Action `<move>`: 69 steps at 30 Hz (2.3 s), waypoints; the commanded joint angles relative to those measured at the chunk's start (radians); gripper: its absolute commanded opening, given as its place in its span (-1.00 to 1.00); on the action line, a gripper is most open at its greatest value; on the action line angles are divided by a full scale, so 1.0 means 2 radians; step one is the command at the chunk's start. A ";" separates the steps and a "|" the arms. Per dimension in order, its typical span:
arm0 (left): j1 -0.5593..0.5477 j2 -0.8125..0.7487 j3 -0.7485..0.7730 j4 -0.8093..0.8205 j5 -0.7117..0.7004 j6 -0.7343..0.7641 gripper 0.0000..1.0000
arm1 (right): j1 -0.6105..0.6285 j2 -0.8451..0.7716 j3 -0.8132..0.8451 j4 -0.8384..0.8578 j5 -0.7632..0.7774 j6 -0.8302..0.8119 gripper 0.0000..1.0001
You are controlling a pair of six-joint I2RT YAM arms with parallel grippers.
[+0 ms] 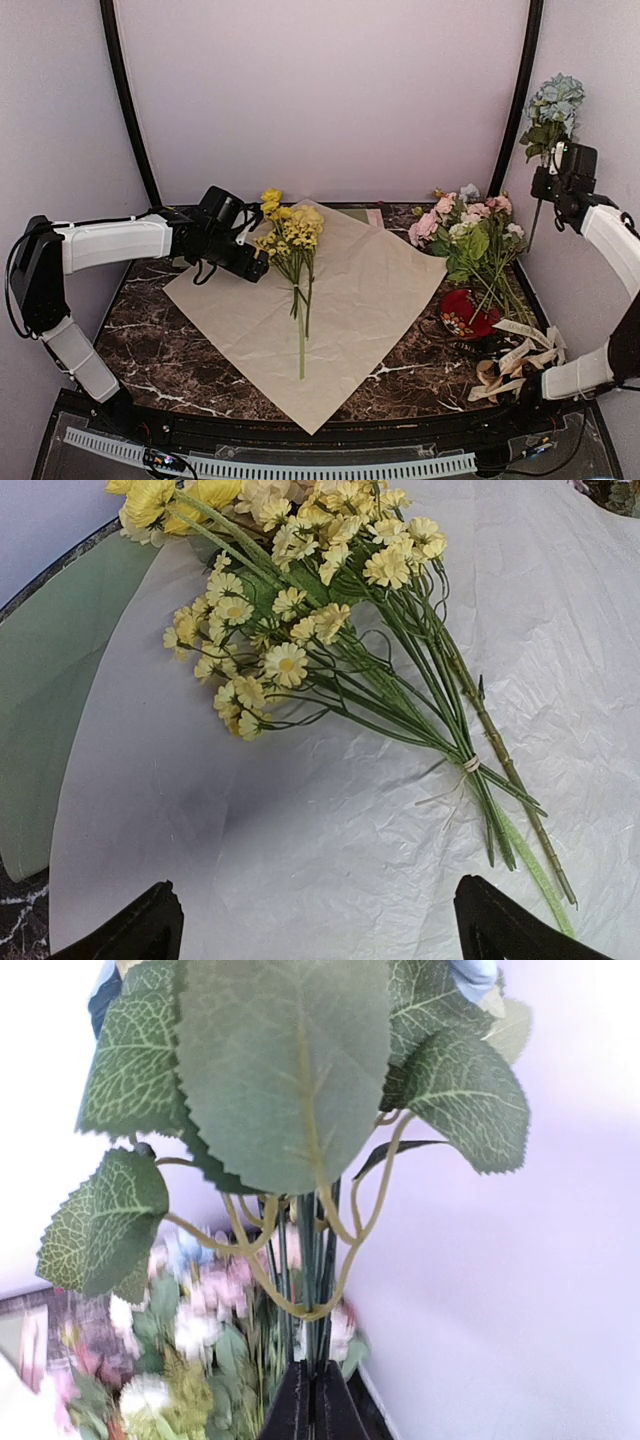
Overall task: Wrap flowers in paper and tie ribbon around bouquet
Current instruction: Pick up the fake flower from the corner of the board, then place the fake flower on the flattened wrapping paper.
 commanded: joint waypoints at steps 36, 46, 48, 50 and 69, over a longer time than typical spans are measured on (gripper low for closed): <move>0.002 -0.013 0.010 -0.007 -0.005 0.007 0.95 | 0.463 0.372 0.037 0.318 -0.227 0.422 -1.00; 0.002 -0.014 0.011 -0.007 -0.006 0.008 0.95 | 0.455 0.428 0.083 0.235 -0.243 0.390 -1.00; 0.002 -0.015 0.011 -0.007 -0.003 0.008 0.95 | 0.454 0.432 0.095 0.208 -0.243 0.370 -0.90; 0.002 -0.016 0.009 -0.006 -0.003 0.008 0.95 | 0.450 0.434 0.098 0.190 -0.246 0.362 -0.79; 0.002 -0.006 0.012 -0.009 -0.003 0.008 0.95 | 0.424 0.343 0.140 0.010 -0.169 0.227 0.01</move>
